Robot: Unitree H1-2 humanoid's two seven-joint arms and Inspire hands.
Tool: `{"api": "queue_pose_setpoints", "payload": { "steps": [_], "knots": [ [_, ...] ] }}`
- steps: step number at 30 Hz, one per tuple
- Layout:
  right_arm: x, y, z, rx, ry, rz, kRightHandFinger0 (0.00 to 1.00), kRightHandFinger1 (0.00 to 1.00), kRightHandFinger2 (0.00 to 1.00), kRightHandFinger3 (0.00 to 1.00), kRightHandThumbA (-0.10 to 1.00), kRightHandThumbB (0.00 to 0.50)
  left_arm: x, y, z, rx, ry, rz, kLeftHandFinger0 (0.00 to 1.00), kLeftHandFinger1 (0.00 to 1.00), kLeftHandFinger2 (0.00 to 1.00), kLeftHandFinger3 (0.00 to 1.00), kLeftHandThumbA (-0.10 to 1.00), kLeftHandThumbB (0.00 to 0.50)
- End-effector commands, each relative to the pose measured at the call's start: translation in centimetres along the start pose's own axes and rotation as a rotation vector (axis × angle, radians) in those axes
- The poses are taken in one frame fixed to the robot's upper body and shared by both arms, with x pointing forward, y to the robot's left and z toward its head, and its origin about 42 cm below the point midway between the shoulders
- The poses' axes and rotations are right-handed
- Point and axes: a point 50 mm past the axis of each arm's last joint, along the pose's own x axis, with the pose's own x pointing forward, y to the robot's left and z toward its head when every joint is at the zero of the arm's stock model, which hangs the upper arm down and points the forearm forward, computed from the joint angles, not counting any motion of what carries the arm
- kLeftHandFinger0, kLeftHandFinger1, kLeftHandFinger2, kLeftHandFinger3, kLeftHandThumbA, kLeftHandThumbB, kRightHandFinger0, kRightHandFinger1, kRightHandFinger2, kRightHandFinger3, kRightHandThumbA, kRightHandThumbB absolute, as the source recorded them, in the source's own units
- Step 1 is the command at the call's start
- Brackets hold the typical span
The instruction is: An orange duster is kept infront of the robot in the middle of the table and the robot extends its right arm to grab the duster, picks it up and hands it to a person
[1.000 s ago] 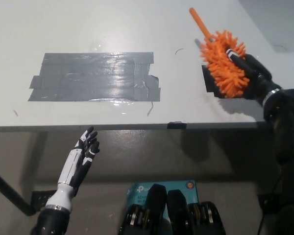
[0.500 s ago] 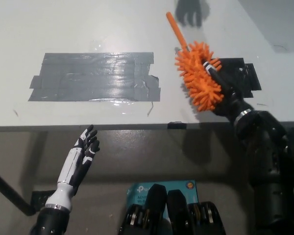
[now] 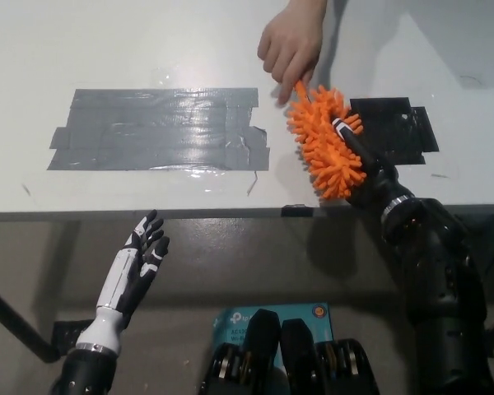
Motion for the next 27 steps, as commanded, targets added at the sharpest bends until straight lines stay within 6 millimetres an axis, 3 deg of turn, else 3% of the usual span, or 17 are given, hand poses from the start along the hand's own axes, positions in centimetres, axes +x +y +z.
{"api": "queue_pose_setpoints", "payload": {
  "steps": [1,7,9,10,13,14,15,16,17,19,21,22,27],
  "knots": [
    [0.3,0.9,1.4,0.019,-0.072,0.021,0.00,0.37,0.79,0.92,-0.10,0.100,0.3,0.6,0.7,0.005,-0.035,0.000,0.84,0.94,1.00,1.00,0.88,0.098],
    [0.2,0.8,1.7,0.027,-0.071,0.014,0.00,0.36,0.76,0.94,-0.10,0.118,0.3,0.7,0.8,0.001,-0.034,-0.003,0.85,0.95,1.00,1.00,0.87,0.087],
    [0.1,0.7,1.8,-0.009,-0.073,0.027,0.00,0.37,0.75,1.00,-0.10,0.124,0.3,0.7,0.8,0.003,-0.034,-0.001,0.84,0.95,1.00,1.00,0.87,0.093],
    [0.1,0.7,2.0,-0.011,-0.064,0.032,0.09,0.47,0.84,1.00,-0.10,0.228,0.3,0.7,0.8,0.004,-0.036,0.000,0.84,0.94,1.00,1.00,0.87,0.092],
    [0.1,0.8,2.1,-0.010,-0.060,0.034,0.09,0.47,0.84,1.00,-0.10,0.228,0.4,0.7,0.8,0.004,-0.036,0.000,0.84,0.94,1.00,1.00,0.87,0.092],
    [-0.1,0.8,2.1,-0.001,-0.055,0.047,0.52,0.83,1.00,1.00,0.07,0.269,0.4,0.7,0.8,0.003,-0.036,0.000,0.84,0.94,1.00,1.00,0.87,0.091],
    [-0.5,0.9,1.9,0.053,-0.053,0.153,1.00,1.00,1.00,1.00,0.25,0.403,0.4,0.7,0.8,0.001,-0.037,0.001,0.84,0.94,1.00,1.00,0.87,0.092],
    [-0.7,1.0,1.8,0.064,-0.055,0.195,1.00,1.00,1.00,1.00,0.33,0.457,0.3,0.7,0.8,0.001,-0.037,0.001,0.83,0.94,1.00,1.00,0.87,0.093],
    [-0.9,1.1,1.9,0.056,-0.056,0.226,1.00,1.00,1.00,1.00,0.40,0.470,0.3,0.7,0.7,0.002,-0.037,0.002,0.84,0.94,1.00,1.00,0.87,0.095],
    [-1.1,1.3,2.1,0.012,-0.059,0.247,1.00,1.00,1.00,1.00,0.53,0.462,0.4,0.7,0.8,0.006,-0.036,0.000,0.84,0.94,1.00,1.00,0.87,0.100],
    [-1.4,1.2,2.4,-0.010,-0.076,0.256,1.00,1.00,1.00,1.00,0.56,0.470,0.4,0.7,0.8,0.005,-0.038,-0.001,0.84,0.94,1.00,1.00,0.88,0.106],
    [-1.8,1.1,2.8,-0.036,-0.103,0.255,1.00,1.00,1.00,1.00,0.65,0.468,0.5,0.6,0.8,0.002,-0.038,-0.002,0.84,0.94,1.00,1.00,0.88,0.110],
    [-3.4,1.2,3.8,-0.138,-0.166,0.243,1.00,1.00,1.00,1.00,0.71,0.476,0.4,0.7,0.7,0.003,-0.035,-0.002,0.84,0.94,1.00,1.00,0.88,0.105]
  ]
}}
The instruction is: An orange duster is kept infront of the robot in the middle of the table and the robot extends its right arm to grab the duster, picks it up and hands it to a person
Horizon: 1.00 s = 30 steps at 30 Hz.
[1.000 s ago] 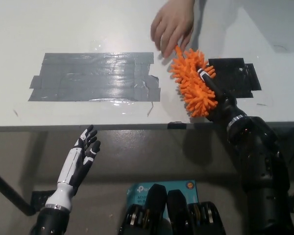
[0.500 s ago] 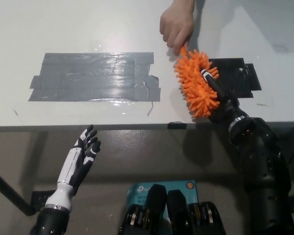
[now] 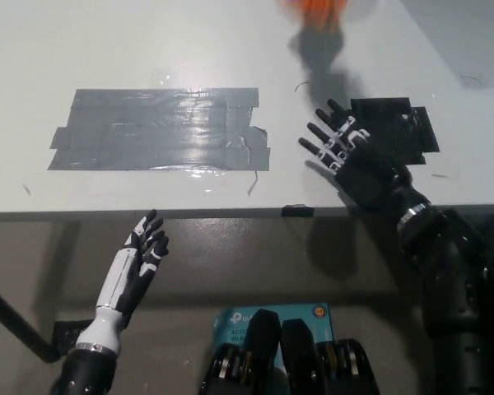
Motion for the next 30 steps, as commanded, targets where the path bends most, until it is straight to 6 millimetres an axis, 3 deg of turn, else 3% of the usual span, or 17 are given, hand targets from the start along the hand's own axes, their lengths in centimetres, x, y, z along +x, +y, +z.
{"api": "queue_pose_setpoints", "payload": {
  "steps": [1,7,8,9,14,16,22,23,25,26,30],
  "knots": [
    [-1.1,2.1,3.2,-0.141,-0.125,0.116,1.00,1.00,1.00,1.00,0.72,0.476,0.3,0.6,0.7,0.009,-0.035,-0.004,0.84,0.94,1.00,1.00,0.88,0.104],
    [-5.4,2.9,4.0,-0.330,-0.209,0.077,1.00,1.00,1.00,1.00,0.80,0.469,-0.3,0.3,0.3,0.000,-0.024,-0.005,0.84,0.94,1.00,1.00,0.86,0.094],
    [-6.5,3.1,4.1,-0.368,-0.228,0.072,1.00,1.00,1.00,1.00,0.82,0.446,-0.5,0.2,0.3,0.000,-0.022,-0.003,0.84,0.94,1.00,1.00,0.86,0.094],
    [-7.5,3.3,4.1,-0.422,-0.248,0.063,1.00,1.00,1.00,1.00,0.87,0.463,-0.5,0.2,0.3,-0.001,-0.021,-0.003,0.84,0.94,1.00,1.00,0.85,0.093],
    [-11.8,3.3,3.6,-0.561,-0.298,0.030,1.00,1.00,1.00,1.00,0.86,0.458,-1.0,0.0,-0.1,-0.005,-0.011,-0.006,0.86,0.96,1.00,1.00,0.85,0.109],
    [-12.8,2.9,3.2,-0.579,-0.303,0.009,1.00,1.00,1.00,1.00,0.86,0.459,-1.2,0.0,-0.3,0.004,-0.012,-0.010,0.86,0.96,1.00,1.00,0.86,0.103],
    [-14.7,0.4,1.2,-0.652,-0.281,-0.072,1.00,1.00,1.00,1.00,0.87,0.386,-1.7,-0.1,-0.6,-0.003,-0.005,-0.019,0.88,0.98,1.00,1.00,0.87,0.118],
    [-14.7,0.4,1.2,-0.652,-0.281,-0.072,1.00,1.00,1.00,1.00,0.82,0.371,-1.7,-0.1,-0.6,-0.003,-0.005,-0.019,0.89,0.98,1.00,1.00,0.86,0.117],
    [-15.2,-0.5,0.0,-0.713,-0.256,-0.109,1.00,1.00,1.00,1.00,0.86,0.400,-1.9,-0.2,-0.8,-0.009,0.001,-0.019,0.90,0.98,1.00,1.00,0.86,0.118],
    [-15.5,-1.4,-0.9,-0.797,-0.235,-0.137,1.00,1.00,1.00,1.00,0.92,0.385,-2.1,-0.2,-0.8,-0.001,0.003,-0.022,0.90,0.99,1.00,1.00,0.88,0.117],
    [-15.7,-3.2,-2.5,-0.891,-0.185,-0.185,1.00,1.00,1.00,1.00,0.94,0.347,-2.2,-0.3,-0.9,-0.003,-0.001,-0.022,0.92,1.00,1.00,1.00,0.89,0.126]
  ]
}}
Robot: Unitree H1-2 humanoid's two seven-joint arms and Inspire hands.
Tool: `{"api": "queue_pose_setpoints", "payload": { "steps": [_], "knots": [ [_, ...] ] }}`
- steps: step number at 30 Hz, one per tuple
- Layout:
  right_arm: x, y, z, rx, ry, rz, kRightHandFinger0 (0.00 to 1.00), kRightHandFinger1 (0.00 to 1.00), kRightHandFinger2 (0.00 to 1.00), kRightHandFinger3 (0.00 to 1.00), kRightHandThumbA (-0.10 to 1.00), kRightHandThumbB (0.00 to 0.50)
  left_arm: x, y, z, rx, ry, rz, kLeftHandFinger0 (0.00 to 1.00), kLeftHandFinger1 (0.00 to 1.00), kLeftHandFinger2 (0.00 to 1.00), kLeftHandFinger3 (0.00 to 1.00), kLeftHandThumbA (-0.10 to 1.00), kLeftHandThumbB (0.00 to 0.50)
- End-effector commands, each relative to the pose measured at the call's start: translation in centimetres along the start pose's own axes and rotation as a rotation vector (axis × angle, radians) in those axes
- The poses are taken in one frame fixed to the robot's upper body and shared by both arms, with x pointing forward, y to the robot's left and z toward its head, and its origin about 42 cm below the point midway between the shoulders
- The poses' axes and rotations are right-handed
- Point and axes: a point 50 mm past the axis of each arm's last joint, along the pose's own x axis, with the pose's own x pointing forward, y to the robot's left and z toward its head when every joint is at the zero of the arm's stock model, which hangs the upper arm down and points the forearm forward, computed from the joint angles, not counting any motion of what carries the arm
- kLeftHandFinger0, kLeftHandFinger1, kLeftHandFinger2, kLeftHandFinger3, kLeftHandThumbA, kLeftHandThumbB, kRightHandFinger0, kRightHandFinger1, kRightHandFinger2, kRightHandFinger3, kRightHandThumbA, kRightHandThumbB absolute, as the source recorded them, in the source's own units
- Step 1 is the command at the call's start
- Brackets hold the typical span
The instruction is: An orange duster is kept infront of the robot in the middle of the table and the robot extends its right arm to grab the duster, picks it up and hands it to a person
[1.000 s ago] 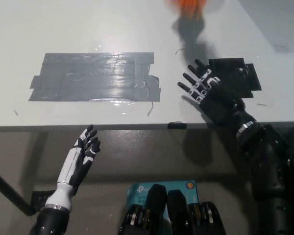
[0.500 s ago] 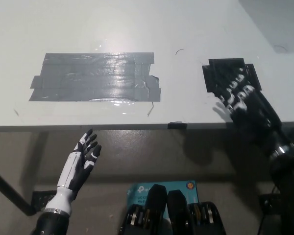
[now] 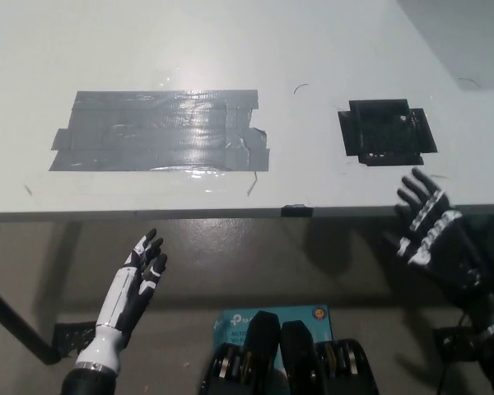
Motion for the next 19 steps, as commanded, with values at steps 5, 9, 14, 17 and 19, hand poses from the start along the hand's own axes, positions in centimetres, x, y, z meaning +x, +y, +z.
{"api": "queue_pose_setpoints", "payload": {
  "steps": [5,9,14,17,19],
  "knots": [
    [0.0,-1.3,-2.7,-0.326,-0.018,-0.042,1.00,1.00,1.00,1.00,0.97,0.310,0.0,0.3,0.6,0.013,-0.049,-0.010,0.94,1.00,1.00,1.00,0.90,0.144],
    [0.3,-1.5,-2.9,-0.359,-0.013,-0.047,1.00,1.00,1.00,1.00,0.98,0.325,0.2,0.3,0.8,0.016,-0.053,-0.010,0.95,1.00,1.00,1.00,0.90,0.135],
    [0.3,-1.3,-3.2,-0.364,0.010,-0.032,1.00,1.00,1.00,1.00,0.99,0.339,0.1,0.3,0.8,0.023,-0.062,-0.014,0.96,1.00,1.00,1.00,0.91,0.143],
    [0.2,-1.1,-3.4,-0.374,0.022,-0.026,1.00,1.00,1.00,1.00,0.99,0.322,-0.2,0.3,0.8,0.026,-0.058,-0.013,0.98,1.00,1.00,1.00,0.92,0.138],
    [0.1,-1.0,-3.5,-0.377,0.028,-0.022,1.00,1.00,1.00,1.00,0.99,0.324,-0.4,0.3,0.7,0.028,-0.054,-0.014,0.98,1.00,1.00,1.00,0.92,0.139]
  ]
}}
